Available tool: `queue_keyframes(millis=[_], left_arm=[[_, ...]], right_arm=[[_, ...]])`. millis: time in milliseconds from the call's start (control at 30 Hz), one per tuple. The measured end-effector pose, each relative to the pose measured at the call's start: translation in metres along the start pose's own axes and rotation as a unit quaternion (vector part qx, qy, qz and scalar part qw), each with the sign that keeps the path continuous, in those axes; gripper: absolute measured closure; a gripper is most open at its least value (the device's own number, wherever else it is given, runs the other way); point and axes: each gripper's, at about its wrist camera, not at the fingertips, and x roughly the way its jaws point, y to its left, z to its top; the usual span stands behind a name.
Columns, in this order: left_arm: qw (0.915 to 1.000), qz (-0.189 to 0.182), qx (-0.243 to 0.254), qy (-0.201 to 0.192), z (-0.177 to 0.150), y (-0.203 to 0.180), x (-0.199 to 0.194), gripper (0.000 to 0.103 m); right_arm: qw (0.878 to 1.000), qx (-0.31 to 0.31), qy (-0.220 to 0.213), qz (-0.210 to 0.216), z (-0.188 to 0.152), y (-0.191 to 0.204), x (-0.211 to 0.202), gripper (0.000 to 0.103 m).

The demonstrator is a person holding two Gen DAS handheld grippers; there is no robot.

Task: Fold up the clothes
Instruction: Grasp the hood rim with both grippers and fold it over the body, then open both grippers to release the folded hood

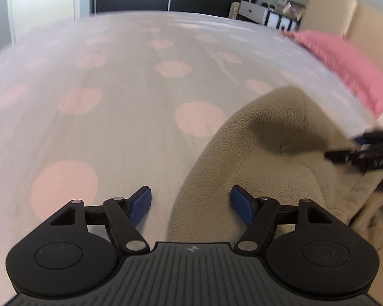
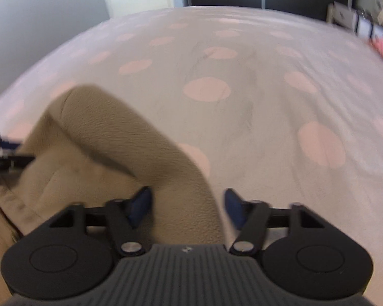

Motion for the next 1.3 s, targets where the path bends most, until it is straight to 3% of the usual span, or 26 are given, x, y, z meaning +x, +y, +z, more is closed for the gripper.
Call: queue_keyframes(millis=[33, 67, 167, 367, 567, 767, 933, 1133, 1300], left_arm=[[0.9999, -0.002, 0.014, -0.002, 0.001, -0.004, -0.005, 0.064], [0.9997, -0.008, 0.021, -0.002, 0.004, -0.009, -0.009, 0.084], [0.9987, -0.002, 0.043, -0.026, 0.008, -0.019, -0.032, 0.095], [0.993, -0.021, 0.073, -0.09, -0.004, -0.026, -0.099, 0.096], [0.9878, -0.05, 0.098, -0.11, -0.046, -0.033, -0.159, 0.096], [0.9868, -0.067, 0.123, -0.081, -0.085, -0.045, -0.174, 0.096], [0.9835, -0.057, 0.159, -0.067, -0.112, -0.055, -0.18, 0.096], [0.9768, -0.065, 0.202, -0.026, -0.145, -0.07, -0.179, 0.097], [0.9727, -0.054, 0.226, 0.006, -0.162, -0.087, -0.17, 0.097]], right_arm=[[1.0, -0.02, -0.006, -0.004, 0.001, 0.008, -0.001, 0.076], [0.999, -0.035, -0.014, -0.011, 0.003, 0.014, -0.006, 0.08], [0.995, -0.074, -0.054, -0.024, 0.01, 0.027, -0.032, 0.085], [0.981, -0.131, -0.146, -0.001, -0.001, 0.038, -0.113, 0.086], [0.972, -0.149, -0.183, 0.019, -0.043, 0.038, -0.182, 0.087], [0.971, -0.183, -0.146, 0.042, -0.088, 0.048, -0.207, 0.094], [0.966, -0.223, -0.115, 0.07, -0.131, 0.063, -0.214, 0.095], [0.96, -0.263, -0.053, 0.081, -0.183, 0.077, -0.201, 0.095], [0.959, -0.274, -0.02, 0.069, -0.201, 0.083, -0.184, 0.095]])
